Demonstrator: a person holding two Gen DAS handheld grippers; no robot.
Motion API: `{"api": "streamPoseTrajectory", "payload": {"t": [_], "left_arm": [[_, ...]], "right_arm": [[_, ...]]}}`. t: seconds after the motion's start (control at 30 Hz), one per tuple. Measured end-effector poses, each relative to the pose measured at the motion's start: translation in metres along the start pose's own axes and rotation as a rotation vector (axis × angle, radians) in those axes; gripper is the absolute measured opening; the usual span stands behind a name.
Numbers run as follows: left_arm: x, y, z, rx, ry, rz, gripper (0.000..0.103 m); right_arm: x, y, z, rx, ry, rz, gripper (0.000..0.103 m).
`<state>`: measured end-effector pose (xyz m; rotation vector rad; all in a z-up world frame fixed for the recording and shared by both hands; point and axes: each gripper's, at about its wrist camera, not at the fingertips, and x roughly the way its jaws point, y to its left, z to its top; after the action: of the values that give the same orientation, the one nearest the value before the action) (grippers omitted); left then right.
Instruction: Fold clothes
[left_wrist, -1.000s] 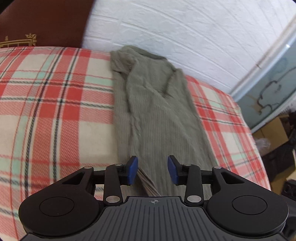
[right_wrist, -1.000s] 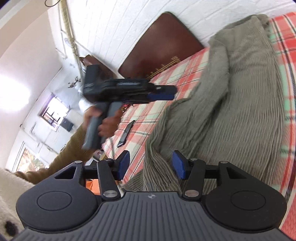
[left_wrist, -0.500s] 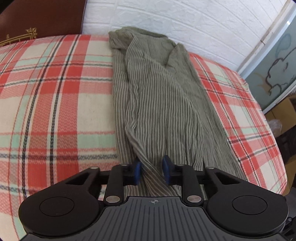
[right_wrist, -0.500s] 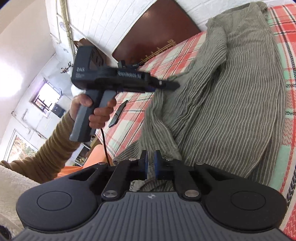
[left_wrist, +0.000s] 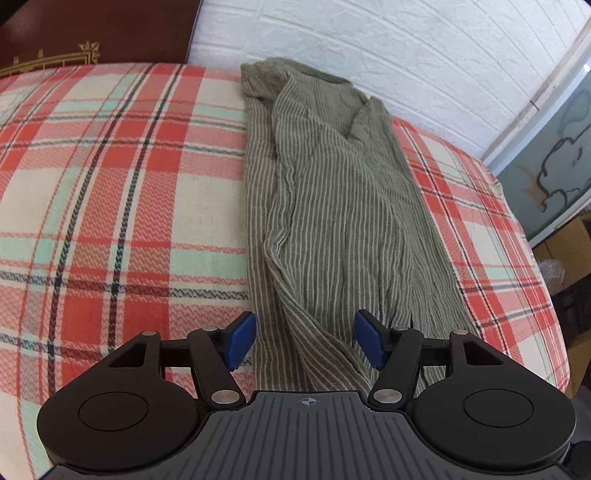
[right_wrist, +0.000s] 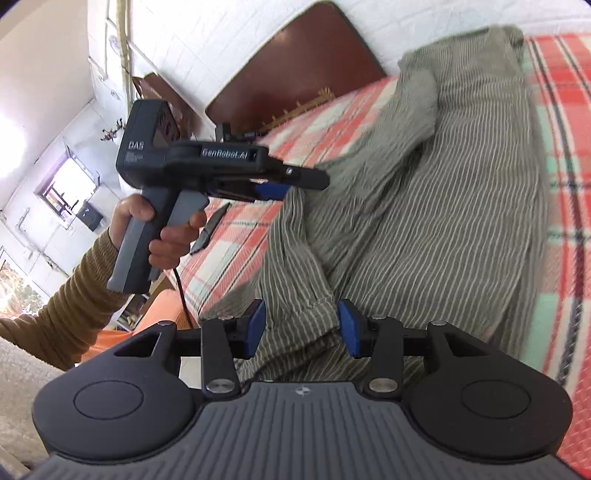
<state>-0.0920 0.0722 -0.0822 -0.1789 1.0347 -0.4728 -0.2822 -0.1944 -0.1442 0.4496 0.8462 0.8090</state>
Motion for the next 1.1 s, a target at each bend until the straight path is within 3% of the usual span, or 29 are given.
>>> {"api": "streamPoseTrajectory", "payload": {"t": [0.03,0.07,0.1,0.2,0.33,0.37,0.4,0.43,0.6,0.7,0.77,0.83,0.93,1.1], "left_arm": [[0.002,0.000,0.000,-0.002,0.007,0.000,0.071],[0.003,-0.002,-0.001,0.012,0.014,0.006,0.054],[0.004,-0.004,-0.001,0.026,0.019,0.014,0.021],[-0.010,-0.008,0.001,0.006,-0.009,-0.004,0.008],[-0.029,-0.016,0.003,0.011,-0.039,-0.069,0.009],[-0.029,-0.020,0.001,0.028,-0.039,-0.060,0.015],[-0.027,-0.021,-0.002,0.047,-0.027,-0.049,0.026],[-0.023,-0.022,-0.005,0.064,-0.012,-0.038,0.030],[0.001,-0.011,-0.028,0.088,0.086,0.035,0.036],[-0.006,-0.004,-0.033,0.090,0.064,0.068,0.053],[-0.017,-0.002,-0.034,0.092,0.038,0.087,0.057],[-0.028,-0.005,-0.038,0.092,0.024,0.069,0.057],[-0.041,-0.011,-0.046,0.092,0.015,0.011,0.067],[-0.035,-0.022,-0.069,0.138,0.024,0.066,0.068]], "right_arm": [[0.002,0.001,0.000,-0.005,0.008,0.001,0.035],[0.000,0.002,0.001,-0.015,0.006,0.001,0.021],[-0.006,0.005,0.005,-0.028,-0.010,-0.002,0.007],[-0.030,0.018,0.018,-0.089,-0.075,-0.017,0.007],[-0.080,0.060,0.038,-0.239,-0.187,0.038,0.005],[-0.087,0.069,0.039,-0.269,-0.200,0.063,0.005],[-0.088,0.074,0.037,-0.287,-0.196,0.081,0.005],[-0.089,0.080,0.036,-0.305,-0.191,0.100,0.005],[-0.045,0.074,0.015,-0.226,-0.037,0.163,0.006],[-0.032,0.064,0.010,-0.173,-0.027,0.113,0.010],[-0.035,0.055,0.012,-0.143,-0.052,0.076,0.021],[-0.039,0.048,0.014,-0.114,-0.085,0.036,0.046],[-0.040,0.038,0.022,-0.071,-0.122,-0.013,0.048],[-0.029,0.014,0.040,0.059,-0.174,-0.071,0.048]]}}
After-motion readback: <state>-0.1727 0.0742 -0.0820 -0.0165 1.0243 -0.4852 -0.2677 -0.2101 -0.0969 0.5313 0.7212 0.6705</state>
